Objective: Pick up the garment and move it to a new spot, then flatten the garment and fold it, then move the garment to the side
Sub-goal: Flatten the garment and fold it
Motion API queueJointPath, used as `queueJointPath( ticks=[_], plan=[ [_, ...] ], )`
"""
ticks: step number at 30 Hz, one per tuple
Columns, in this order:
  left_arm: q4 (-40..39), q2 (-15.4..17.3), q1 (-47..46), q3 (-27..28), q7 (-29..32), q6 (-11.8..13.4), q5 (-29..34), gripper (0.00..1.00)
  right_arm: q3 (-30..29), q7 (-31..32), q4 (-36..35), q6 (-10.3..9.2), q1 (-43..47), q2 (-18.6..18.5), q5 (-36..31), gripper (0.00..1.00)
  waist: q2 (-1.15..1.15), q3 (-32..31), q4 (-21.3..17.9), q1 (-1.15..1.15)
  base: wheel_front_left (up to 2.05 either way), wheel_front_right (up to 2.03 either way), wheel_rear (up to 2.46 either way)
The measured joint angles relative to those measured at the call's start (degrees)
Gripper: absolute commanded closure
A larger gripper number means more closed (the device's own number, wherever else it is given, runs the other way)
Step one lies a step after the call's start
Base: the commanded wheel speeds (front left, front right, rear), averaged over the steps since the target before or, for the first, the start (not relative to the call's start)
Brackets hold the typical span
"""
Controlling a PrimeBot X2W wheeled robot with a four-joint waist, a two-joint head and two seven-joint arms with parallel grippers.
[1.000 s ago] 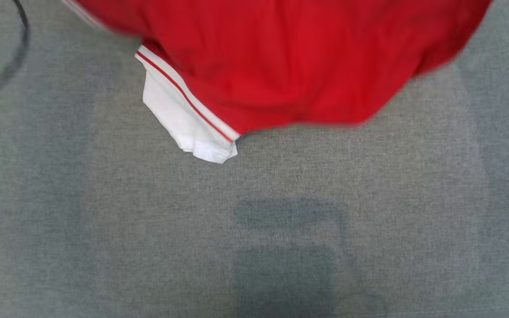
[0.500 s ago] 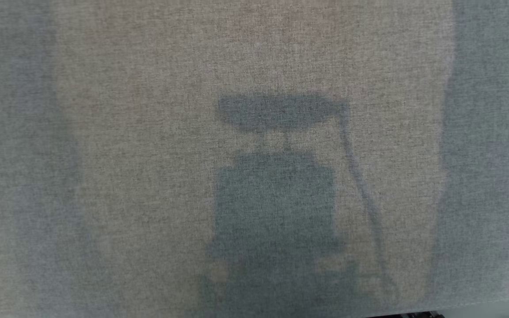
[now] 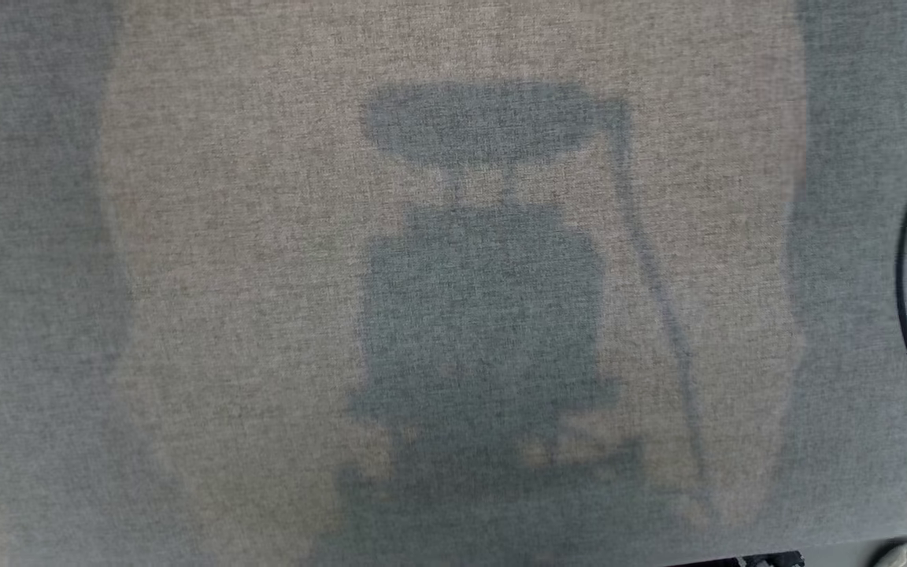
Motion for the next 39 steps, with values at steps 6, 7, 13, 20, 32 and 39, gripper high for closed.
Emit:
queueJointPath(
  ticks=[6,7,13,20,32,39],
  plan=[
    [-5.82,6.87,15.84,-5.82,-0.37,0.0,-8.94,1.0,10.04,-0.24,-0.91,0.0,14.22,-6.46,7.83,1.0,0.0,-1.72,0.44,-0.01,0.0,0.0,0.0],
    [-7.28,7.86,18.39,-6.32,-0.42,0.0,-9.87,1.0,11.79,-0.24,-1.53,0.0,16.41,-7.7,9.34,1.0,0.0,-2.2,0.54,-0.01,0.0,0.0,0.0],
    [-19.38,12.46,30.3,-2.71,-0.51,0.0,-12.61,1.0,17.16,-0.29,-10.49,-0.01,24.0,-15.79,15.17,1.0,0.0,-5.44,1.32,-0.01,0.0,0.0,0.0],
    [-34.32,17.4,48.43,-5.24,-0.52,0.0,-12.56,1.0,23.23,-0.31,-20.86,0.03,36.83,-26.18,18.07,1.0,0.0,-10.55,2.81,-0.02,0.0,0.0,0.0],
    [-49.75,19.04,80.2,1.25,-0.57,2.61,-13.91,1.0,31.23,-0.31,-30.22,0.04,59.9,-43.22,27.22,1.0,0.0,-22.29,5.42,-0.02,0.0,0.0,0.0],
    [-59.21,15.9,97.54,6.97,-0.57,5.47,-14.44,1.0,26.6,-0.32,-34.16,0.04,73.9,-46.97,29.91,1.0,0.0,-28.75,6.22,-0.02,0.0,0.0,0.0]
  ],
)
